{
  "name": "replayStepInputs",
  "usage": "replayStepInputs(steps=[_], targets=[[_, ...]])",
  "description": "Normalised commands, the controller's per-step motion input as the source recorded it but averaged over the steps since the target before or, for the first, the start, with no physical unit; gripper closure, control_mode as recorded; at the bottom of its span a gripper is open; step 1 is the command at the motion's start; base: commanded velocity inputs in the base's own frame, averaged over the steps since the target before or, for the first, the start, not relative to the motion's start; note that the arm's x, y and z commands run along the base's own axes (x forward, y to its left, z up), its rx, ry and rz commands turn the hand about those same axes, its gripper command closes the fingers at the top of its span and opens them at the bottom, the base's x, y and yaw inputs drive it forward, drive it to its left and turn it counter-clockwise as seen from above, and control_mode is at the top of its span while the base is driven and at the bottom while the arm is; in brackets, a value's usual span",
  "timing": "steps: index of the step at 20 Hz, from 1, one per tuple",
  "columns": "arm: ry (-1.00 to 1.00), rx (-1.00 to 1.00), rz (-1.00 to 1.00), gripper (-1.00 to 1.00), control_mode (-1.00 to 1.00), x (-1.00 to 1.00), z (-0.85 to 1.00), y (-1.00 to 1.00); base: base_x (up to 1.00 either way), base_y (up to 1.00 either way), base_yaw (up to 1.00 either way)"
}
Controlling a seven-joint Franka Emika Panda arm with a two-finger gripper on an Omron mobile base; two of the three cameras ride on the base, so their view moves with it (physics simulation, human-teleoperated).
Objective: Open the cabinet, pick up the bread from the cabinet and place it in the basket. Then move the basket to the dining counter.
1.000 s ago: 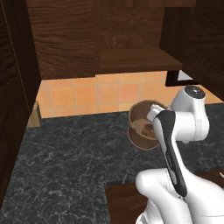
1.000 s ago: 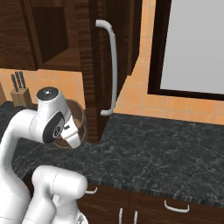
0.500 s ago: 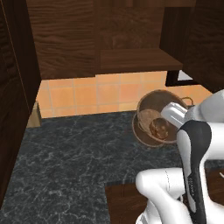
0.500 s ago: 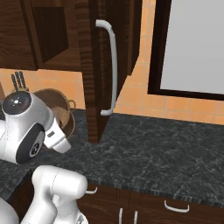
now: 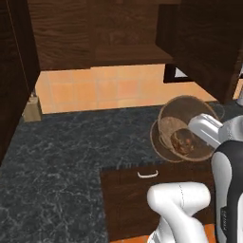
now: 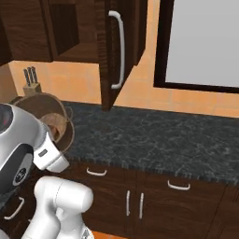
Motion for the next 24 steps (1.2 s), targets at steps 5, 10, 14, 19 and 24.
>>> replayStepInputs(steps=[5, 10, 14, 19, 24], targets=[[0.00, 0.00, 0.00, 1.00, 1.00, 0.00, 0.00, 0.00, -0.99, -0.55, -0.01], [0.00, 0.00, 0.00, 1.00, 1.00, 0.00, 0.00, 0.00, 0.06, -0.44, -0.68], [0.00, 0.00, 0.00, 1.00, 1.00, 0.00, 0.00, 0.00, 0.00, 0.00, -1.00], [0.00, 0.00, 0.00, 1.00, 1.00, 0.00, 0.00, 0.00, 0.00, 0.00, -1.00], [0.00, 0.00, 0.00, 1.00, 1.00, 0.00, 0.00, 0.00, 0.00, 0.00, -1.00]])
